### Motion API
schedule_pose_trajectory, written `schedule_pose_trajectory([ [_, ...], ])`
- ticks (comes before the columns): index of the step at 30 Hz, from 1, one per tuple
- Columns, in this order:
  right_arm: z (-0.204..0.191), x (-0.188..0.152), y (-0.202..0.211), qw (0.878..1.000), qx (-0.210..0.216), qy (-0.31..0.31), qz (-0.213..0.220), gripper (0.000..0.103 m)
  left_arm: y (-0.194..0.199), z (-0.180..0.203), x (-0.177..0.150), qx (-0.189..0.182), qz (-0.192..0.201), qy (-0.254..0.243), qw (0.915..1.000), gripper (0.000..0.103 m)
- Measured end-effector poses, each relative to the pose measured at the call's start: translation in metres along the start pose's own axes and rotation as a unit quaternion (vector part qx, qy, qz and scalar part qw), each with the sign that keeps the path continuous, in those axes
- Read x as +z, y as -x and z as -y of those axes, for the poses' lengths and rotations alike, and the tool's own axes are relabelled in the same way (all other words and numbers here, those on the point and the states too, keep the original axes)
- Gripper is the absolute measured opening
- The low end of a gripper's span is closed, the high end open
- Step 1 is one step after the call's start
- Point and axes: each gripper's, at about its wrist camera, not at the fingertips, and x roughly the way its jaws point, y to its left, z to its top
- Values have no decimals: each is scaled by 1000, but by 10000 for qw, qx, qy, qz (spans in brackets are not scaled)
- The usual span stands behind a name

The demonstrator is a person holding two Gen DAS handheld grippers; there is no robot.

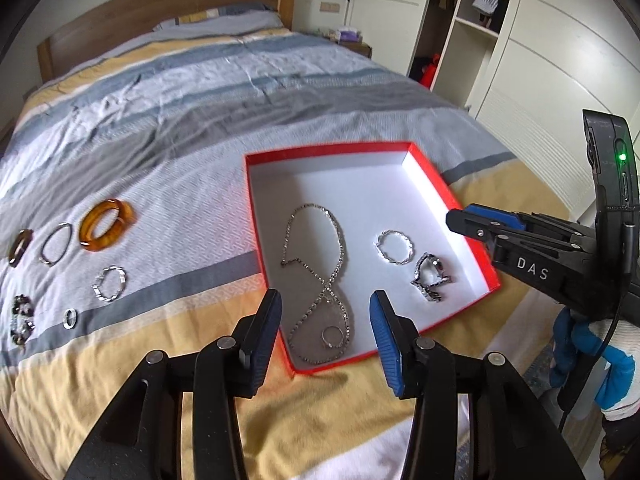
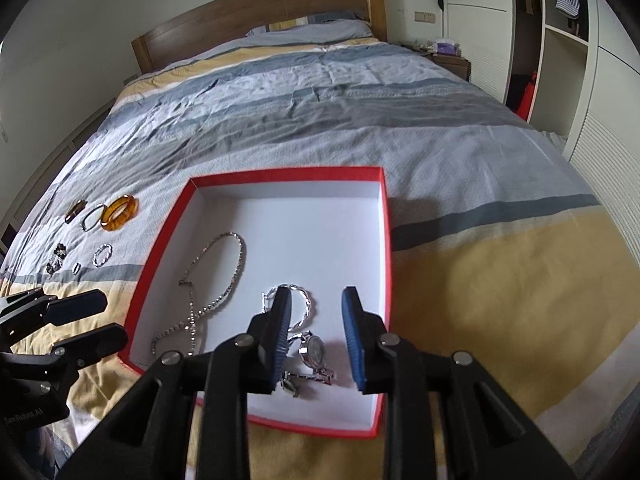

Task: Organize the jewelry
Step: 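Withdraw both open tools from the box toward the remaining jewelry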

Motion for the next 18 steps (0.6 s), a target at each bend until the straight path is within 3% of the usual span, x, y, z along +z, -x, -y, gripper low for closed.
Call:
schedule_pose_trajectory([
  [5,-6,-3,31,9997,-2,-135,200,32,26,-2,-12,37,-38,155,9999,50],
  [10,-25,-9,60,9994,23,-58,344,33,48,-2,-39,139,-120,152,9997,56],
  [18,-63,-15,98,9984,79,162,545,33,88,-19,-76,209,-35,228,9995,57],
])
